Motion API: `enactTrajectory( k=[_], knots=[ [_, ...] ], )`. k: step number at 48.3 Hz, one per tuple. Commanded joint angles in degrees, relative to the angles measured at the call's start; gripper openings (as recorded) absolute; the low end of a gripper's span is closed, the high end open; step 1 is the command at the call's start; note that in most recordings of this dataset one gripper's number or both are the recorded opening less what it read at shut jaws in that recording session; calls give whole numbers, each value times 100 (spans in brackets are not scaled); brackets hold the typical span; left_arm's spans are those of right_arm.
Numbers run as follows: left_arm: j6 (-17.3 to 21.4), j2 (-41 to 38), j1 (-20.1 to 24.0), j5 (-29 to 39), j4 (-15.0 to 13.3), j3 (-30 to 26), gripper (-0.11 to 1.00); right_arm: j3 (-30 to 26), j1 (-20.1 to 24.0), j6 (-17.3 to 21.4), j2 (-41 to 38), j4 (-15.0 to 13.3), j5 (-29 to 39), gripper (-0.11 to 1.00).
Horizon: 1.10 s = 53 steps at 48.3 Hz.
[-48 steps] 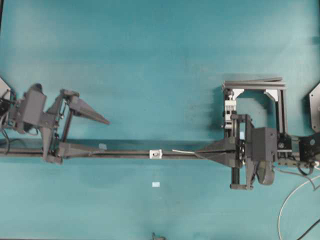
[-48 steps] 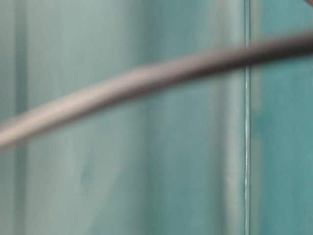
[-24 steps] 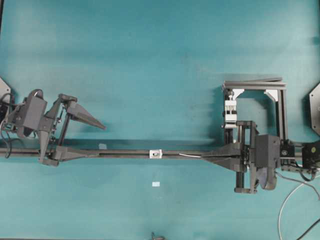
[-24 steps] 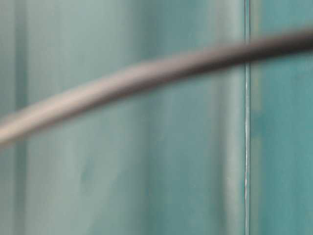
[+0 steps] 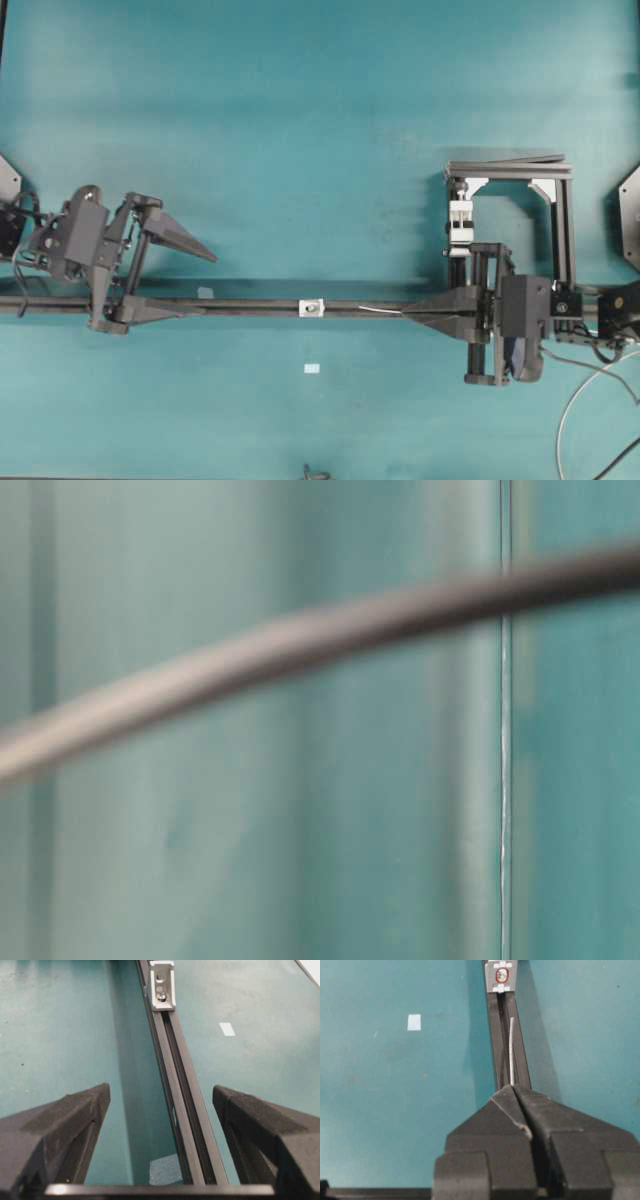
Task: Insert the wire through the hole in the metal fitting marked with a red label.
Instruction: 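Lower the wire tip along the rail toward the white fitting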
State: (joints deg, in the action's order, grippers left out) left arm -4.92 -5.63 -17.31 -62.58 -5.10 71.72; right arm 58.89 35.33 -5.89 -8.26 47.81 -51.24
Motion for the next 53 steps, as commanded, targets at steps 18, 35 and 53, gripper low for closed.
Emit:
enactTrajectory(
  k=[18, 35, 53],
  knots=[
    [9, -70, -35, -70, 0, -158, 82, -97, 35, 9, 44, 9, -114, -1],
    [18, -88, -26, -70, 0, -193, 82, -185, 26, 0, -70, 9, -237, -1],
    [18, -88, -26, -53, 18, -272, 82, -299, -97, -9, -246, 9, -237, -1]
  ],
)
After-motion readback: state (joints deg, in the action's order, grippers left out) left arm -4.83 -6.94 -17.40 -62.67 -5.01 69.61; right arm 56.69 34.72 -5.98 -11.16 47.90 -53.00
